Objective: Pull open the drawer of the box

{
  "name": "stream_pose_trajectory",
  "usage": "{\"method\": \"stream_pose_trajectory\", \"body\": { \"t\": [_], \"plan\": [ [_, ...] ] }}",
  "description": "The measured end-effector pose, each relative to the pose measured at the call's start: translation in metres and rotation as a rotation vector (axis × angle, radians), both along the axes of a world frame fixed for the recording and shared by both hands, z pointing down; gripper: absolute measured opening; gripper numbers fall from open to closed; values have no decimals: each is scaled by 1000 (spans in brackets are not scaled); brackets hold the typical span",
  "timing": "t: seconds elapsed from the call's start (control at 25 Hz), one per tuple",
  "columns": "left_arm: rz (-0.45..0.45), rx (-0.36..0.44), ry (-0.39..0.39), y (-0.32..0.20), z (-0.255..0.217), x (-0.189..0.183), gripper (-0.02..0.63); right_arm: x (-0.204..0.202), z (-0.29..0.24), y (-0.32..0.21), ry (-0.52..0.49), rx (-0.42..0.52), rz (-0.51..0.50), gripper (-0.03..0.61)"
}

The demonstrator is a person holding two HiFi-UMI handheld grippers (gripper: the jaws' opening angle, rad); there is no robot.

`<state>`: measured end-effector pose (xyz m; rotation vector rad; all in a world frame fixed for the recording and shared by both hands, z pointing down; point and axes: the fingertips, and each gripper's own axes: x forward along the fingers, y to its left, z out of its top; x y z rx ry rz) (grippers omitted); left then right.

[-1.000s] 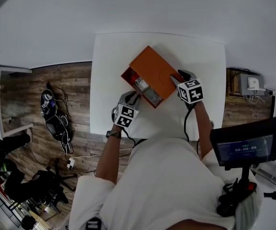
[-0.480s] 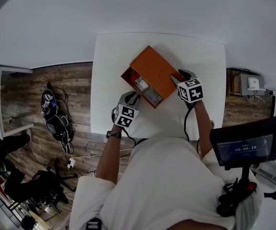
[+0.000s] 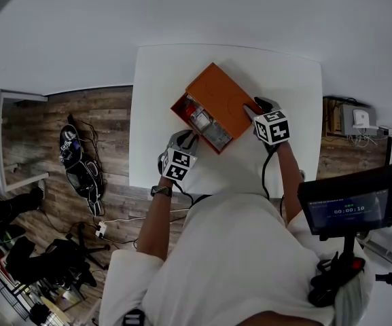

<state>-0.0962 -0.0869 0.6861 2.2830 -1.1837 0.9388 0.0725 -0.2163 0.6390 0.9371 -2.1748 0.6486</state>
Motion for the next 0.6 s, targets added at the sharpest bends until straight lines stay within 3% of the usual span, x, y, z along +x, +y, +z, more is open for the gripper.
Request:
{"method": "stream_pose_trajectory", "body": {
  "t": [0.6],
  "plan": [
    [-13,-15,-3,8,4,-6,78,1,2,-2,-1,-3,6,189]
  ]
}}
